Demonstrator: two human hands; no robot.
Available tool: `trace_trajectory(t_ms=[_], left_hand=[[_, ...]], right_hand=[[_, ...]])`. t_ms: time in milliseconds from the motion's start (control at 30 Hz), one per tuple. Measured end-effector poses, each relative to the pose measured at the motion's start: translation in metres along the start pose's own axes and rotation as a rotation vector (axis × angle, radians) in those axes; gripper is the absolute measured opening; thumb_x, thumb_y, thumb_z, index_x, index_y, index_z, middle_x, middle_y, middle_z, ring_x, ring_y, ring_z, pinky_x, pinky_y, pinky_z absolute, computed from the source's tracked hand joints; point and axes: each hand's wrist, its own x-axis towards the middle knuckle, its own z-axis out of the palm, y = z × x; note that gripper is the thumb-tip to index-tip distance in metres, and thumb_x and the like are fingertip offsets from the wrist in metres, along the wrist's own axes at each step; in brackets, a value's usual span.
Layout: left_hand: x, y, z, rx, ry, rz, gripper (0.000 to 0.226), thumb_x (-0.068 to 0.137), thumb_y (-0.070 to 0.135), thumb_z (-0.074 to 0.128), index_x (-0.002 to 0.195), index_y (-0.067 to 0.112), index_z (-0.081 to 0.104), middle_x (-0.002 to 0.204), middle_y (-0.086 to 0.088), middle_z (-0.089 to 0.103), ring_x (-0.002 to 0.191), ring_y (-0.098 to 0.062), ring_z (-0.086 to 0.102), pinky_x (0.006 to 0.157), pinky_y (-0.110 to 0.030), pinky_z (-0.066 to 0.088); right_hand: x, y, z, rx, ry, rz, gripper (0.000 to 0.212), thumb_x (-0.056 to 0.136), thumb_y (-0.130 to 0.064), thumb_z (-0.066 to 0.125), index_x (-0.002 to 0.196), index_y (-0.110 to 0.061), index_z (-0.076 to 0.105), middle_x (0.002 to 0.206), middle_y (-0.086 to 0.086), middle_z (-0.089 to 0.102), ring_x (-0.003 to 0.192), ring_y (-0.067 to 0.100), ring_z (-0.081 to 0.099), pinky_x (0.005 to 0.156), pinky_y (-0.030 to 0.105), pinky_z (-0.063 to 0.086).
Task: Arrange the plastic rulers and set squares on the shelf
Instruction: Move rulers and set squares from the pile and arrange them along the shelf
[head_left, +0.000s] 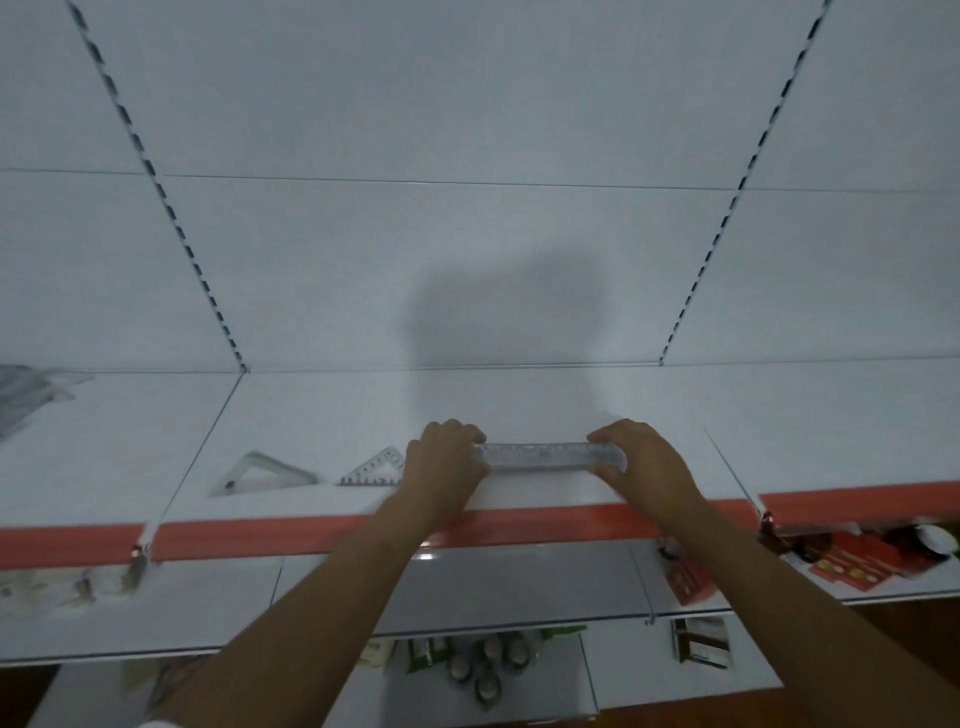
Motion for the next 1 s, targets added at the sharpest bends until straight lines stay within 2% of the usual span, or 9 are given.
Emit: trace_trajectory(t_ms=[67, 167, 300, 500, 567, 667, 767, 867, 1000], left_hand=[[0.003, -0.001, 0.0, -0.032, -0.007, -0.029, 0.036, 0.087, 0.026, 0.064, 0.123, 0.021, 0.061, 0.122, -0.001, 0.058, 0.113, -0.02, 0.048, 0.097, -0.034, 0.041], [0.006, -0.002, 0.0, -0.066, -0.016, -0.035, 0.037, 0.086, 0.022, 0.067, 0.122, 0.016, 0.062, 0.121, -0.004, 0.057, 0.114, -0.021, 0.05, 0.098, -0.028, 0.039], [0.007, -0.002, -0.001, -0.107, -0.03, -0.036, 0.039, 0.085, 0.015, 0.068, 0.123, 0.015, 0.061, 0.118, -0.004, 0.057, 0.105, -0.018, 0.054, 0.088, -0.02, 0.038], [0.006, 0.0, -0.004, -0.113, -0.062, -0.023, 0.036, 0.086, 0.019, 0.067, 0.122, 0.018, 0.061, 0.117, -0.001, 0.057, 0.091, -0.012, 0.051, 0.087, -0.024, 0.044], [0.006, 0.001, -0.005, -0.104, -0.065, -0.018, 0.036, 0.086, 0.018, 0.067, 0.122, 0.017, 0.061, 0.115, -0.002, 0.058, 0.089, -0.011, 0.05, 0.085, -0.022, 0.043], [0.006, 0.003, -0.006, -0.078, -0.059, -0.022, 0.036, 0.084, 0.016, 0.071, 0.119, 0.016, 0.062, 0.113, -0.003, 0.059, 0.087, -0.011, 0.05, 0.082, -0.019, 0.04], [0.007, 0.004, -0.006, -0.036, -0.092, -0.021, 0.04, 0.082, 0.018, 0.074, 0.12, 0.017, 0.061, 0.115, -0.002, 0.058, 0.093, -0.014, 0.054, 0.084, -0.019, 0.04], [0.009, 0.007, -0.006, 0.056, -0.168, -0.025, 0.045, 0.083, 0.024, 0.071, 0.126, 0.02, 0.057, 0.121, 0.0, 0.055, 0.108, -0.017, 0.053, 0.093, -0.025, 0.04], [0.014, 0.011, -0.006, 0.114, -0.199, -0.044, 0.045, 0.085, 0.027, 0.069, 0.127, 0.022, 0.056, 0.123, -0.001, 0.056, 0.11, -0.018, 0.054, 0.093, -0.026, 0.041]], right_hand=[[0.004, 0.003, 0.002, 0.001, -0.013, -0.013, 0.034, 0.081, -0.026, 0.074, 0.113, -0.018, 0.066, 0.109, -0.003, 0.063, 0.1, 0.016, 0.055, 0.08, 0.022, 0.036], [0.008, 0.009, 0.007, 0.034, -0.051, -0.038, 0.033, 0.081, -0.024, 0.075, 0.112, -0.017, 0.067, 0.107, -0.003, 0.063, 0.097, 0.016, 0.058, 0.081, 0.024, 0.041], [0.01, 0.017, 0.008, 0.097, -0.081, -0.039, 0.035, 0.08, -0.022, 0.075, 0.113, -0.019, 0.065, 0.105, -0.005, 0.061, 0.094, 0.013, 0.059, 0.082, 0.025, 0.047], [0.021, 0.02, 0.008, 0.063, -0.158, -0.054, 0.035, 0.081, -0.025, 0.075, 0.115, -0.022, 0.066, 0.108, -0.006, 0.063, 0.099, 0.013, 0.059, 0.086, 0.021, 0.043], [0.025, 0.02, 0.006, 0.044, -0.192, -0.064, 0.036, 0.081, -0.026, 0.075, 0.116, -0.023, 0.066, 0.11, -0.006, 0.064, 0.101, 0.012, 0.059, 0.084, 0.018, 0.039], [0.024, 0.018, 0.004, 0.046, -0.187, -0.072, 0.036, 0.082, -0.028, 0.073, 0.117, -0.026, 0.066, 0.113, -0.009, 0.064, 0.103, 0.012, 0.058, 0.085, 0.02, 0.041], [0.022, 0.017, 0.005, 0.049, -0.18, -0.069, 0.038, 0.082, -0.03, 0.072, 0.12, -0.028, 0.064, 0.116, -0.01, 0.064, 0.106, 0.011, 0.056, 0.087, 0.023, 0.041], [0.02, 0.016, 0.003, 0.045, -0.162, -0.058, 0.042, 0.082, -0.031, 0.072, 0.123, -0.029, 0.062, 0.117, -0.011, 0.063, 0.108, 0.011, 0.055, 0.088, 0.024, 0.041], [0.019, 0.015, 0.0, 0.066, -0.237, -0.022, 0.057, 0.079, -0.037, 0.074, 0.131, -0.033, 0.051, 0.12, -0.013, 0.057, 0.112, 0.008, 0.049, 0.091, 0.024, 0.04]])
